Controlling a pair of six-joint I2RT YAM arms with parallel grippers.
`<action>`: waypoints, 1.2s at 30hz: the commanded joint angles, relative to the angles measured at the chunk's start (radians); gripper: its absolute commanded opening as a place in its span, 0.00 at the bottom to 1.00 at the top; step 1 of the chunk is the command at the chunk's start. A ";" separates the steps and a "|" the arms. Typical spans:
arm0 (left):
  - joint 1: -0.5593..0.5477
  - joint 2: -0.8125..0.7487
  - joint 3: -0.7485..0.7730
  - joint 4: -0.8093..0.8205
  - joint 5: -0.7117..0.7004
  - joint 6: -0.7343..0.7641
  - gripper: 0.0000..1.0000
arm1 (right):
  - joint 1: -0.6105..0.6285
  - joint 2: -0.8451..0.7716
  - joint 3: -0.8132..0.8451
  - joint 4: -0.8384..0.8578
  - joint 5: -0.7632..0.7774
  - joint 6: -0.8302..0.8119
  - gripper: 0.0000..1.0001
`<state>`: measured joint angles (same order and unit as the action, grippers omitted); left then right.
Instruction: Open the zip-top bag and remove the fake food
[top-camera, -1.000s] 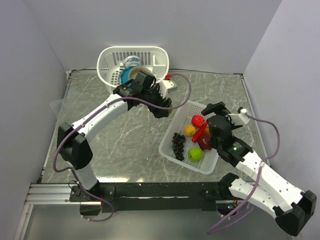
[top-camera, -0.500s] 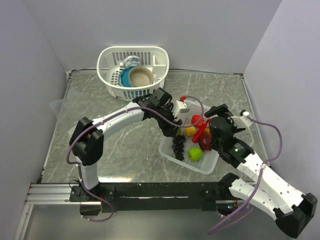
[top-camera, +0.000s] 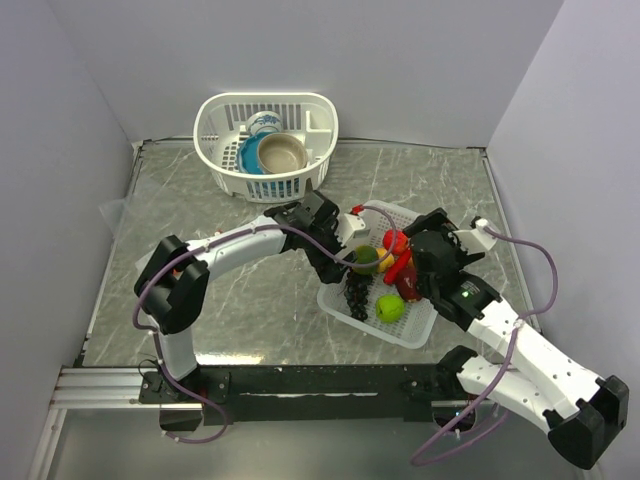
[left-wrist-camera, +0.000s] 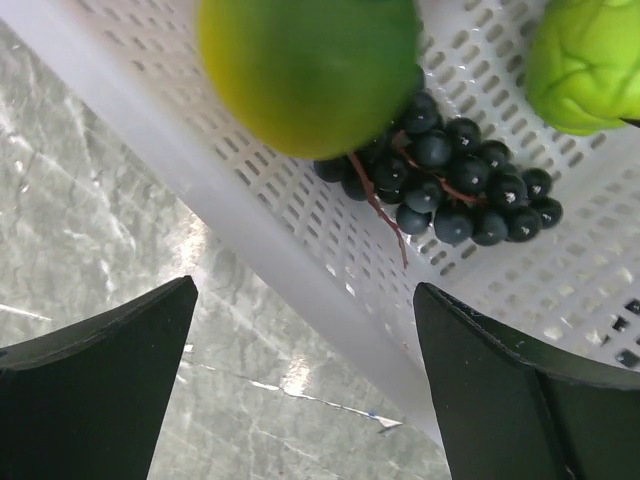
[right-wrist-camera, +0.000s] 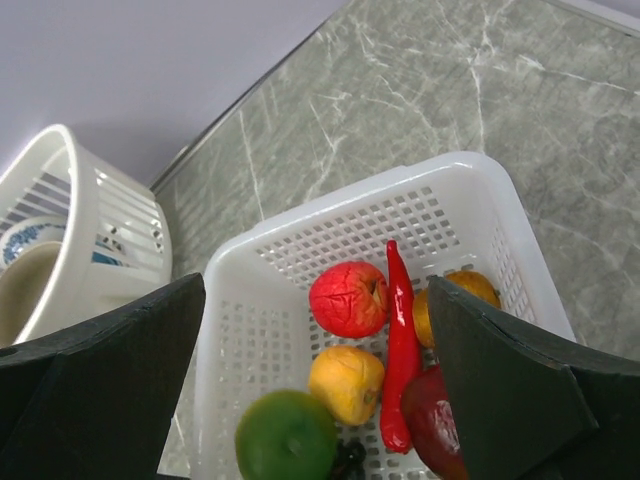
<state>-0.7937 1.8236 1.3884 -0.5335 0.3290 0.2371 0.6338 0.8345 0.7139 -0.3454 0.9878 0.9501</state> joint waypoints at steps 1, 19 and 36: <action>-0.006 0.011 -0.015 0.044 -0.097 -0.032 0.97 | -0.011 0.018 0.029 -0.038 0.018 0.027 1.00; 0.065 -0.348 -0.367 -0.023 -0.242 -0.033 0.97 | -0.023 0.129 0.064 0.032 -0.147 -0.028 1.00; 0.271 -0.668 -0.012 -0.134 -0.191 -0.212 0.97 | 0.299 0.235 0.321 -0.069 -0.167 -0.349 1.00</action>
<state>-0.5316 1.2308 1.3502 -0.6468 0.1581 0.1078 0.8398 1.0328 0.9169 -0.3470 0.7734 0.6891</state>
